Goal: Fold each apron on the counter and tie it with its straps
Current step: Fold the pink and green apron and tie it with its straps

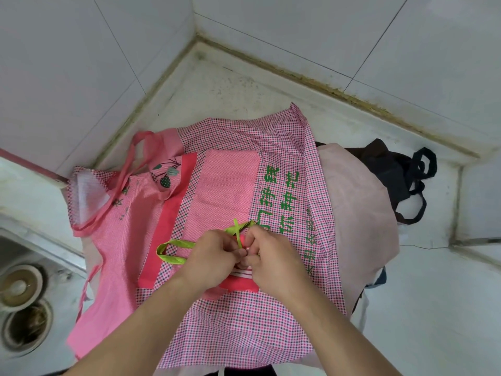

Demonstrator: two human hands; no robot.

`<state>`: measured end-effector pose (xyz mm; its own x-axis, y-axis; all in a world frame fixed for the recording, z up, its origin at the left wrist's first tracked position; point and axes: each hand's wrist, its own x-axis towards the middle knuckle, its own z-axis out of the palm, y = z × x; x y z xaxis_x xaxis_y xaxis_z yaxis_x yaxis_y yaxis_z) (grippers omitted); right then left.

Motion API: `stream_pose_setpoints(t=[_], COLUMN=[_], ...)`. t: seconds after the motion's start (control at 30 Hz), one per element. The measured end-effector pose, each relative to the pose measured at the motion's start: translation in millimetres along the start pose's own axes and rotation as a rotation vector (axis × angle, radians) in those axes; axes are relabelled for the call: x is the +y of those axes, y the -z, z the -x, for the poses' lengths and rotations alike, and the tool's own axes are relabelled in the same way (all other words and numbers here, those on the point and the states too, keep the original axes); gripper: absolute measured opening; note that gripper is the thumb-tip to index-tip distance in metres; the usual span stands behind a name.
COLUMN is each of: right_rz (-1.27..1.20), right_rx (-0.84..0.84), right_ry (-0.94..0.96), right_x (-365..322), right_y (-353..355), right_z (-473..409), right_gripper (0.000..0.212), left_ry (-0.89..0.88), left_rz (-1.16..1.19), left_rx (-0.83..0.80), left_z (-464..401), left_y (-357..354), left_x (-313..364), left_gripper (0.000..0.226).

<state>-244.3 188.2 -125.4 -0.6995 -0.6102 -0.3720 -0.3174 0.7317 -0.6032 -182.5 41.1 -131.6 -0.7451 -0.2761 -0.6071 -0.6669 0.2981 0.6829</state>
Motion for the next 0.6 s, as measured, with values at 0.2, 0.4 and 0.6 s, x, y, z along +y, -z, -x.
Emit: stream_pose_setpoints(t=[0.2, 0.4, 0.6], right_rz=[-0.091, -0.248, -0.289], right_rx=[0.048, 0.047, -0.001], right_ry=[-0.018, 0.015, -0.027], right_x=[-0.5, -1.2, 2.7], right_y=[-6.8, -5.0, -0.2], right_z=[6.3, 10.2, 6.8], right_gripper=[0.034, 0.037, 0.033], left_ry=[0.078, -0.004, -0.287], left_rz=[0.102, -0.119, -0.201], left_rx=[-0.116, -0.065, 0.110], left_z=[4.3, 8.7, 14.8], left_y=[10.0, 10.8, -5.7], left_x=[9.2, 3.1, -4.8], left_gripper=[0.019, 0.020, 0.025])
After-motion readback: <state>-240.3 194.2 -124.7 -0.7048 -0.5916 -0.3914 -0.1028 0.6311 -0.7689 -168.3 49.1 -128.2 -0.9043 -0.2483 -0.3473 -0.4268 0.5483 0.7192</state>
